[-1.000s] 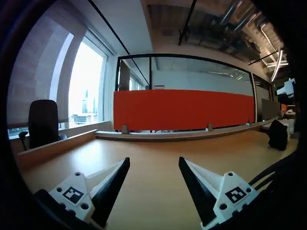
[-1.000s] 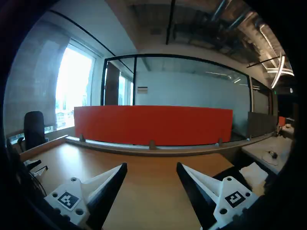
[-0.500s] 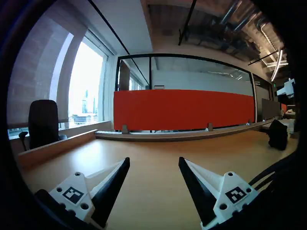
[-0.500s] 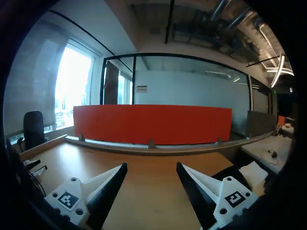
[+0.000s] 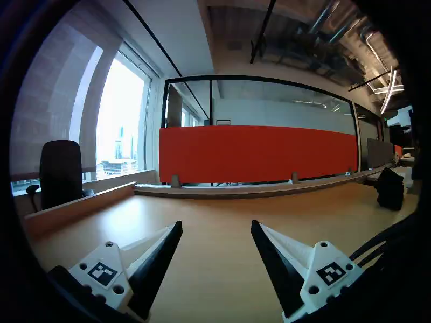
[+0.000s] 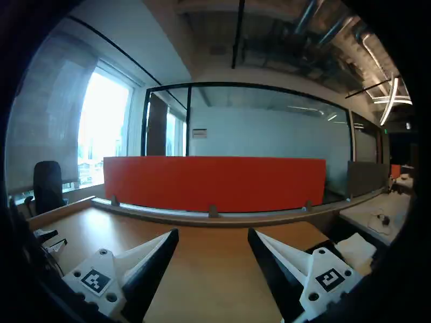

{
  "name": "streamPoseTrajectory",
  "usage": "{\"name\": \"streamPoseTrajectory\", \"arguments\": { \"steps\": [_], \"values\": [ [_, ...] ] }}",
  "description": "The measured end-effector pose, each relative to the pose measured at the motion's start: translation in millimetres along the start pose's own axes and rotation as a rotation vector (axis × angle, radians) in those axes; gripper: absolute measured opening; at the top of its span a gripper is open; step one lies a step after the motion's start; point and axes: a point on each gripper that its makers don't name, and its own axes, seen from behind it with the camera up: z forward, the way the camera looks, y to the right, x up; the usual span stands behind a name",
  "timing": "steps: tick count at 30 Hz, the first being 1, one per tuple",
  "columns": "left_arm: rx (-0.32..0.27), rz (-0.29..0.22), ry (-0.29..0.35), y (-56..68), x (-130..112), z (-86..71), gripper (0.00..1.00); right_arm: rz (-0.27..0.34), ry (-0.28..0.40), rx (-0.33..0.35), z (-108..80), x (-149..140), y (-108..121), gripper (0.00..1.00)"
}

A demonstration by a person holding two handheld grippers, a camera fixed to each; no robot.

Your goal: Fold towel

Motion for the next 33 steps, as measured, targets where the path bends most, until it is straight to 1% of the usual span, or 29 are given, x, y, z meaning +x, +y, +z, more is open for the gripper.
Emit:
{"name": "streamPoseTrajectory", "arguments": {
  "steps": [7, 11, 17, 23, 26, 33],
  "values": [
    [0.0, 0.0, 0.0, 0.0, -0.5, 0.0, 0.94, -0.011, 0.071, -0.039, 0.2, 21.9, 21.7, 0.99],
    [0.0, 0.0, 0.0, 0.3, -0.8, 0.4, 0.95, -0.018, 0.096, -0.064, 0.4, 20.3, 34.7, 0.99],
    [0.0, -0.001, 0.0, 0.5, -1.1, 0.6, 0.95, -0.017, 0.09, -0.083, -0.1, -8.1, 49.3, 0.99],
    [0.0, -0.001, 0.0, 1.1, -1.2, 0.4, 0.94, 0.02, 0.082, -0.083, -0.9, -42.5, 57.1, 0.99],
    [0.0, -0.001, 0.0, 1.3, -1.3, 0.3, 0.94, 0.028, 0.075, -0.085, 0.1, -61.5, 61.9, 0.99],
    [0.0, -0.001, 0.0, 1.9, -1.1, 0.6, 0.95, 0.019, 0.08, -0.084, 3.1, -94.2, 66.6, 0.99]
  ]
}}
